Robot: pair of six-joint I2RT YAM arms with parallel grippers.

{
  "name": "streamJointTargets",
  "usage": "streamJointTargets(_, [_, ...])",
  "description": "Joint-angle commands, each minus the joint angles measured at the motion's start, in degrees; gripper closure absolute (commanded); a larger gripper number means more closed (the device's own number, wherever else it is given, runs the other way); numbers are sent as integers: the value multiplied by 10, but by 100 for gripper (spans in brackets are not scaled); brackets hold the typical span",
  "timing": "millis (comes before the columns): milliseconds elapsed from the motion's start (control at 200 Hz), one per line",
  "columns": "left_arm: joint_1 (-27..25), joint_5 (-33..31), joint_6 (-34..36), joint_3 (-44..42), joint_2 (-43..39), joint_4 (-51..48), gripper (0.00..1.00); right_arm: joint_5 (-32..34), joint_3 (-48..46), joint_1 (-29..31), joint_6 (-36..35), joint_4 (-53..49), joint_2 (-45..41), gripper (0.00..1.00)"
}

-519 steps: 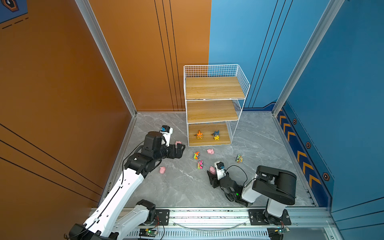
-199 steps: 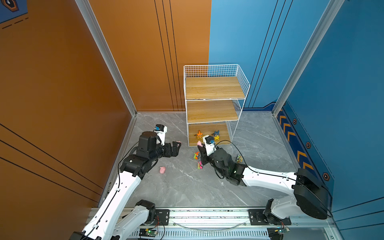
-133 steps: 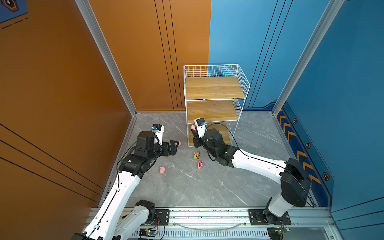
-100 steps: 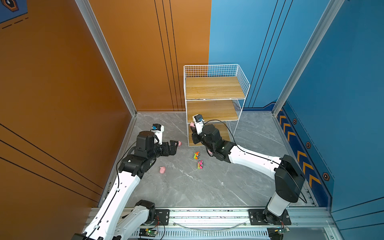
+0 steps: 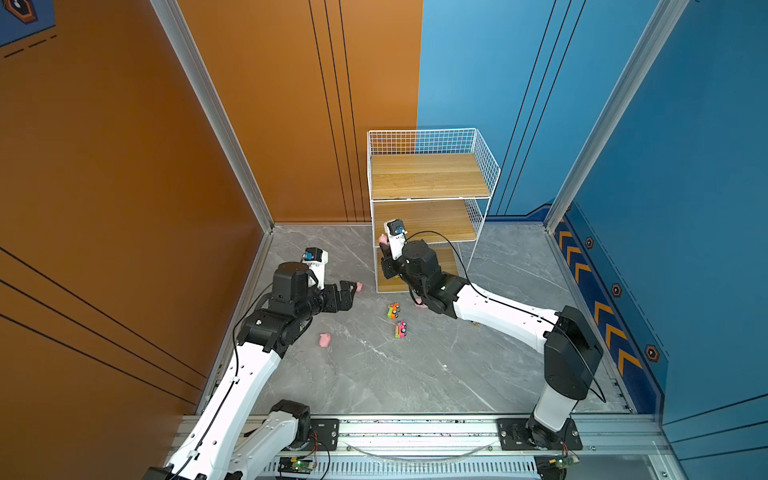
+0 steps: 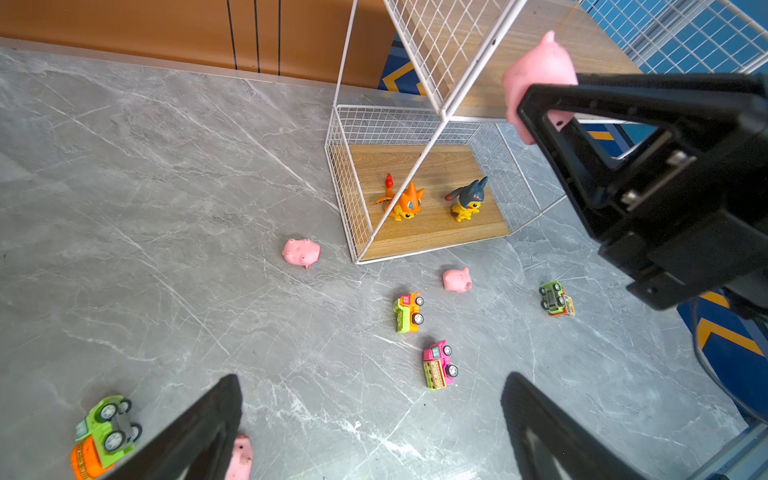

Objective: Place and organize the plastic toys onto the shelf
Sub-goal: 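Carry the pink pig with the right gripper up to the middle shelf, then lower the pig onto the middle shelf and open the right gripper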

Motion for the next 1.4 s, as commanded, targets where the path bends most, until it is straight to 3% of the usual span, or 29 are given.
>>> streamJointTargets(0, [5, 8, 4, -4, -9, 4, 2, 23, 15, -4, -11, 15, 15, 77])
streamJointTargets(1396, [6, 10, 3, -4, -11, 4, 2, 122, 81, 3, -26, 110, 92, 75])
